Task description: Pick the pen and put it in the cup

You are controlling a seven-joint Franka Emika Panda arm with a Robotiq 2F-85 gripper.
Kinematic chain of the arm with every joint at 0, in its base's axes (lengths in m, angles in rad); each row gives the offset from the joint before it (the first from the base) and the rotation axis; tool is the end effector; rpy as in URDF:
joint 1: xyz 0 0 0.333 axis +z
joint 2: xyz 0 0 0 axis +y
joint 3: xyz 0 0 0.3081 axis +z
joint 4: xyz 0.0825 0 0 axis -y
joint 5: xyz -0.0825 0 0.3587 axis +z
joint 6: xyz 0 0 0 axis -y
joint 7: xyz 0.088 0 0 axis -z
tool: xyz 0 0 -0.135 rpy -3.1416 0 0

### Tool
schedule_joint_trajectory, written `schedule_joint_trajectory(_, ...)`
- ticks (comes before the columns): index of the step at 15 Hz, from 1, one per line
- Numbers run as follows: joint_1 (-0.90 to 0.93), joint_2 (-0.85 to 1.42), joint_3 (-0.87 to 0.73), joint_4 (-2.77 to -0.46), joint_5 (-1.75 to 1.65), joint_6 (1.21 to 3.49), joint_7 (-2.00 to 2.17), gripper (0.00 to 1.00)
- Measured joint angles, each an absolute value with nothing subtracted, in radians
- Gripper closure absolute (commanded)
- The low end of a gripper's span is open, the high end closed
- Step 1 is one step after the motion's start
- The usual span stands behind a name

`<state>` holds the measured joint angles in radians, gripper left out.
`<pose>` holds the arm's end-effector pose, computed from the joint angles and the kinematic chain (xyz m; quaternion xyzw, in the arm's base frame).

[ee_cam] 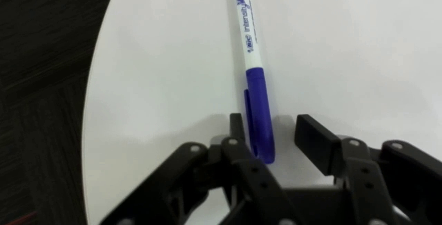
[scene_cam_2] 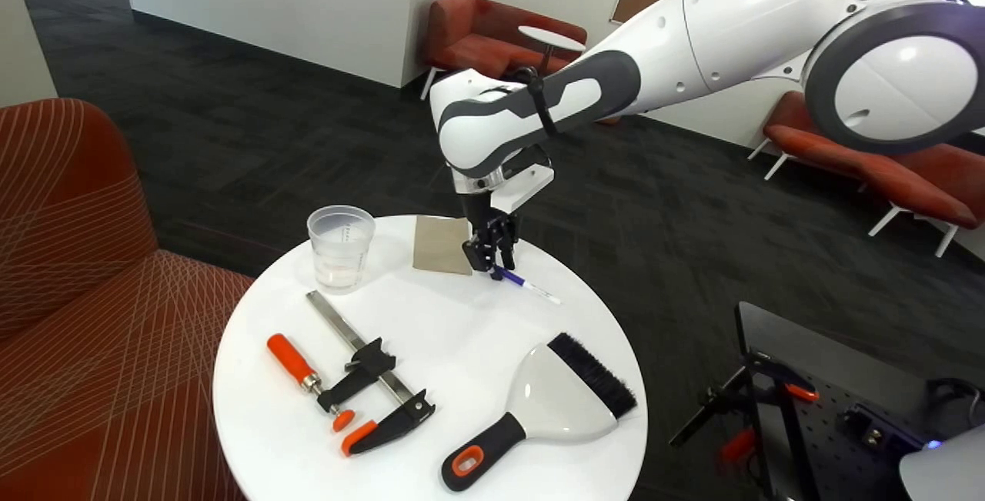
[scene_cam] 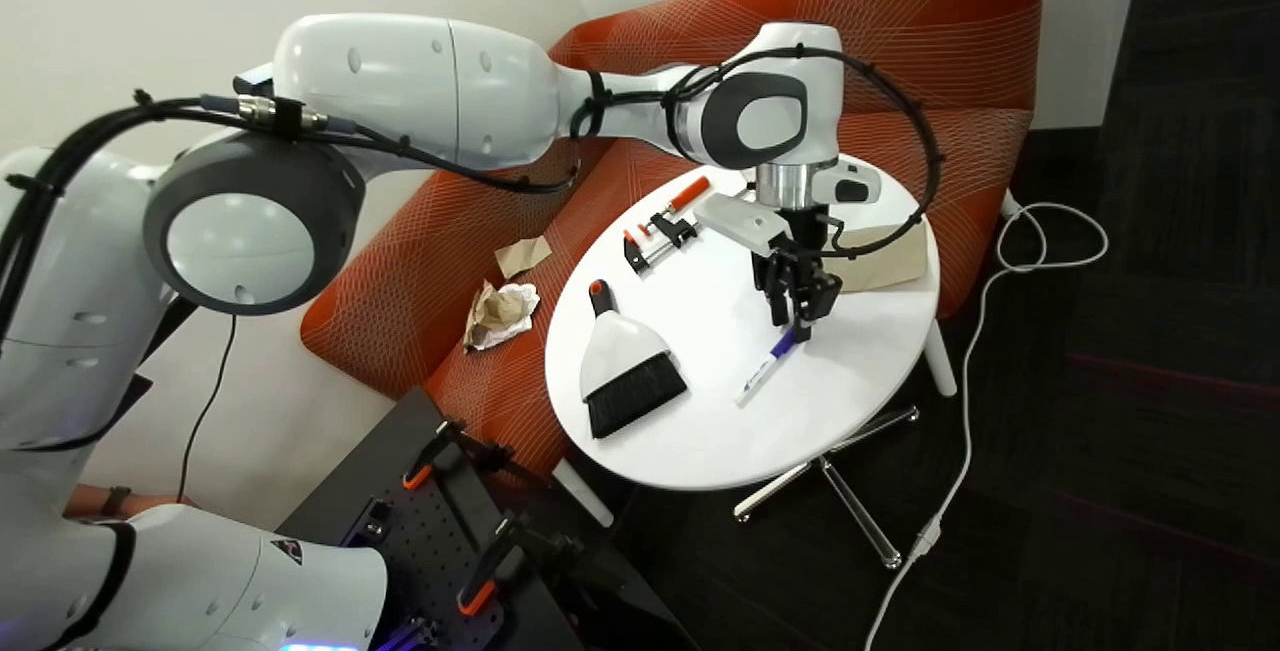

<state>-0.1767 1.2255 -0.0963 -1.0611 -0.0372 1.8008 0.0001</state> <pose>0.6369 -0.1679 0.0287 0.9633 -0.1037 -0.2449 0.0351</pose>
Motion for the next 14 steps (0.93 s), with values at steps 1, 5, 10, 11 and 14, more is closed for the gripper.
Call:
schedule_joint_trajectory(1,-0.177,1.228,-0.096,-1.057,-0.036,1.798,0.0,0.95)
schedule_joint_trajectory(5,-0.181,1.231,-0.097,-1.043,-0.034,1.782,0.0,0.97)
schedule_joint_trajectory(10,-0.182,1.227,-0.092,-1.041,-0.034,1.782,0.0,0.96)
schedule_joint_trajectory(11,-0.182,1.218,-0.089,-1.043,-0.032,1.788,0.002,0.96)
schedule_joint_trajectory(14,-0.182,1.158,-0.079,-1.074,-0.006,1.842,0.004,0.96)
